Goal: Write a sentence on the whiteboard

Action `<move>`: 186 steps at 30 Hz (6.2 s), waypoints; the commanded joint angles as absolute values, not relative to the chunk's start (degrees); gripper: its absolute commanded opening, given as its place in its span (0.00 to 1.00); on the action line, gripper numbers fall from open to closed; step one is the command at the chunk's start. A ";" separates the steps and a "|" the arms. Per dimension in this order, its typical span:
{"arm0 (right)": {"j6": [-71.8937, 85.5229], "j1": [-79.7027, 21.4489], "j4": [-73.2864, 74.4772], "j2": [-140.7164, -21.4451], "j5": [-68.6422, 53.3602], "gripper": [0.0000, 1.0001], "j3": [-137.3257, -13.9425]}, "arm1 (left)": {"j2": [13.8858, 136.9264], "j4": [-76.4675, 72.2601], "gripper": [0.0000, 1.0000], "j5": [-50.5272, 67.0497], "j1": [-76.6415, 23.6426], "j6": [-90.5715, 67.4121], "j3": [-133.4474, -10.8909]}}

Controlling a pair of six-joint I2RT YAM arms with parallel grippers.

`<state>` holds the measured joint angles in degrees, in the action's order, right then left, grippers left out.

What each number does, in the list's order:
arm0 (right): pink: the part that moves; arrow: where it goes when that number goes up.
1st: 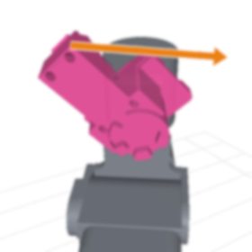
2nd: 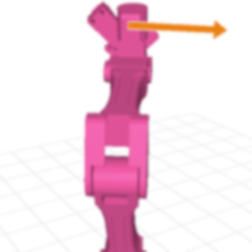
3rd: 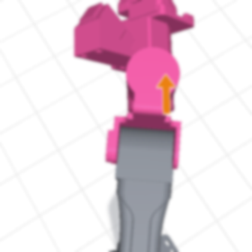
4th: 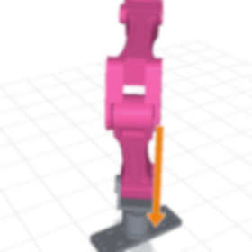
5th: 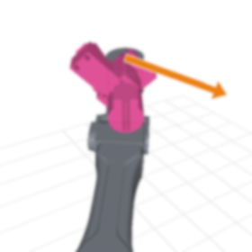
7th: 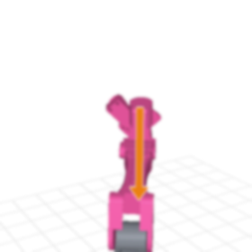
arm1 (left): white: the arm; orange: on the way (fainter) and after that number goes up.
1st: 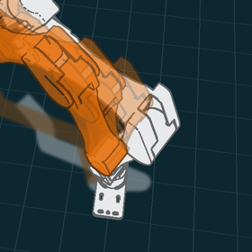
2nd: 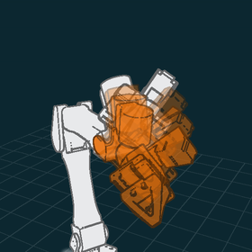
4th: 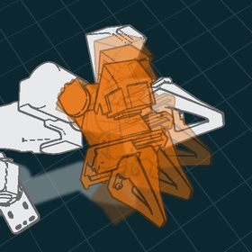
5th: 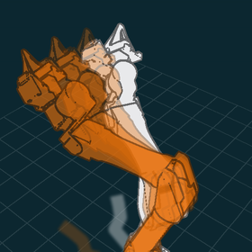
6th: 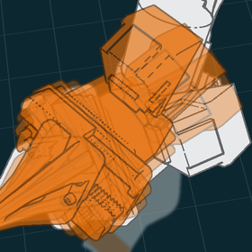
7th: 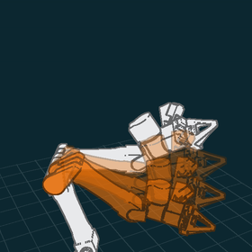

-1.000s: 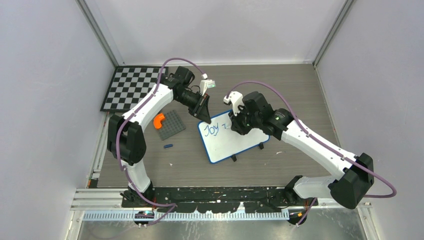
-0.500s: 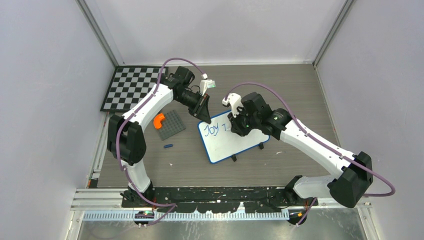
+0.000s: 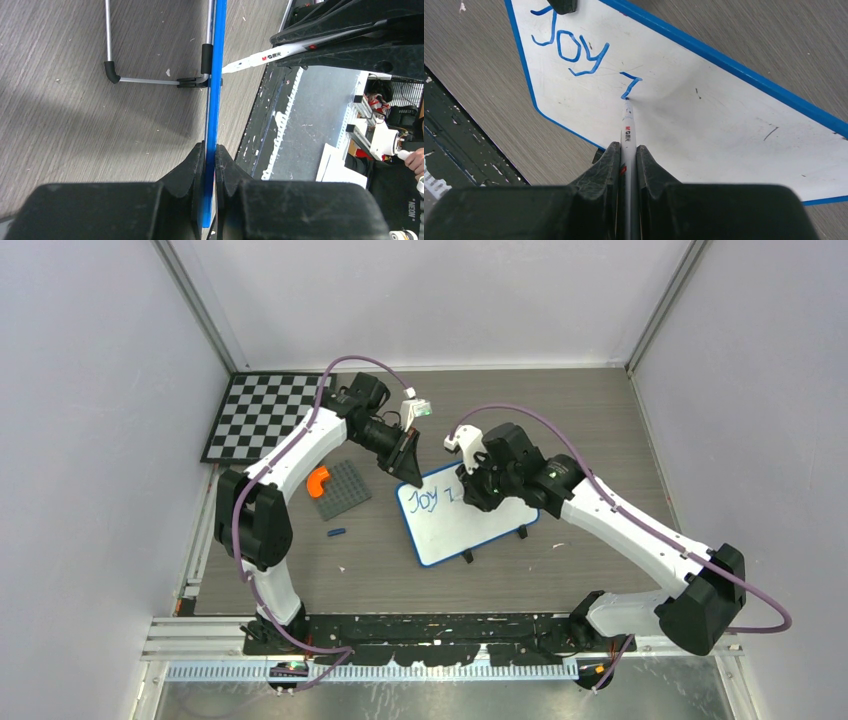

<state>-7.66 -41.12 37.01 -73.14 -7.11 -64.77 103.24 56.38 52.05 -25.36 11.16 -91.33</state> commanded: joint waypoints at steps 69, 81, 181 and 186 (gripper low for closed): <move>-8.53 -40.98 35.16 -72.97 -3.34 0.00 -63.79 | 103.44 56.68 0.00 50.36 -26.63 11.36 -90.88; -7.47 -40.98 36.06 -73.45 -5.08 0.00 -70.22 | 103.44 56.86 0.00 50.54 -26.63 11.33 -91.14; -4.05 -31.83 35.19 -71.25 -7.32 0.00 -66.87 | 103.25 56.69 0.00 50.62 -27.15 12.44 -90.35; -3.72 -31.91 34.25 -71.52 -7.80 0.00 -67.23 | 103.27 56.69 0.00 50.65 -27.15 12.45 -90.38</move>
<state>-3.92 -31.55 38.50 -71.05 -8.67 -66.52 103.24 56.47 52.05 -25.54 12.43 -91.37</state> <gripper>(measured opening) 0.187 0.103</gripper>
